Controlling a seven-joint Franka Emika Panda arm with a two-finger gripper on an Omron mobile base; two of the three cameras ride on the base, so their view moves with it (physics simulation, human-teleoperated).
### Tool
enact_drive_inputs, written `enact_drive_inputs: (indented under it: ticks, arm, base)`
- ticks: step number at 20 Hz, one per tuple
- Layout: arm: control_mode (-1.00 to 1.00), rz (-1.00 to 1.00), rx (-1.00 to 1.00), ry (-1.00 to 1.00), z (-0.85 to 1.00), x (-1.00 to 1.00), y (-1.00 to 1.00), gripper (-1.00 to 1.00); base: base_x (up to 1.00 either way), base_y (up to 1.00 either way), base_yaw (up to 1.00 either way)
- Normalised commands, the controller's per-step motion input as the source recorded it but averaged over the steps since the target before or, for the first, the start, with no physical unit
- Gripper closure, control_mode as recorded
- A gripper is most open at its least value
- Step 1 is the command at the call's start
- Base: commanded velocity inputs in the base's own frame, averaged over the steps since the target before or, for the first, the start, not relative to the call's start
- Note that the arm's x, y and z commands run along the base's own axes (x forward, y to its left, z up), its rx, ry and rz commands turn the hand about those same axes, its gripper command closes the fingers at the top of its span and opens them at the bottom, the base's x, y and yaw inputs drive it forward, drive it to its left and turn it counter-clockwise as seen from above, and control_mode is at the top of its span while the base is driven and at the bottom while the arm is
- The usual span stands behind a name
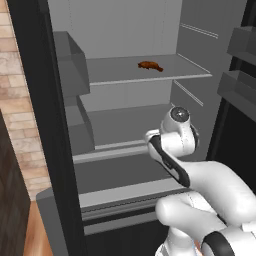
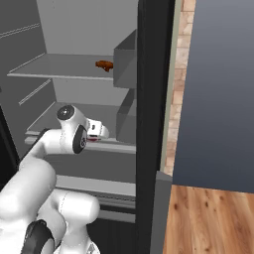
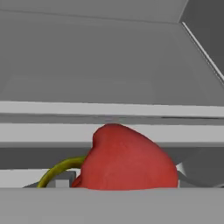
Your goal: Place one bell pepper and one chicken drumstick in each tupperware on the nearby counter, to pack two identical lunches.
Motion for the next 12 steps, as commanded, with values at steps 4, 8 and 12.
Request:
enact_drive_inputs:
  ticks: [4,8,12]
  arm:
    - [-1.00,0.18,0.00,0.14,0.90,-1.00,0.12,1.00]
    - [-1.00,0.24,0.00,0.19,0.57,-1.00,0.16,1.00]
    - [-1.00,0.25,0.00,0.20,0.53,-1.00,0.23,1.00]
  base:
    - [0.00,0.00,0.00]
    - [0.00,0.00,0.00]
    - [0.00,0.00,0.00]
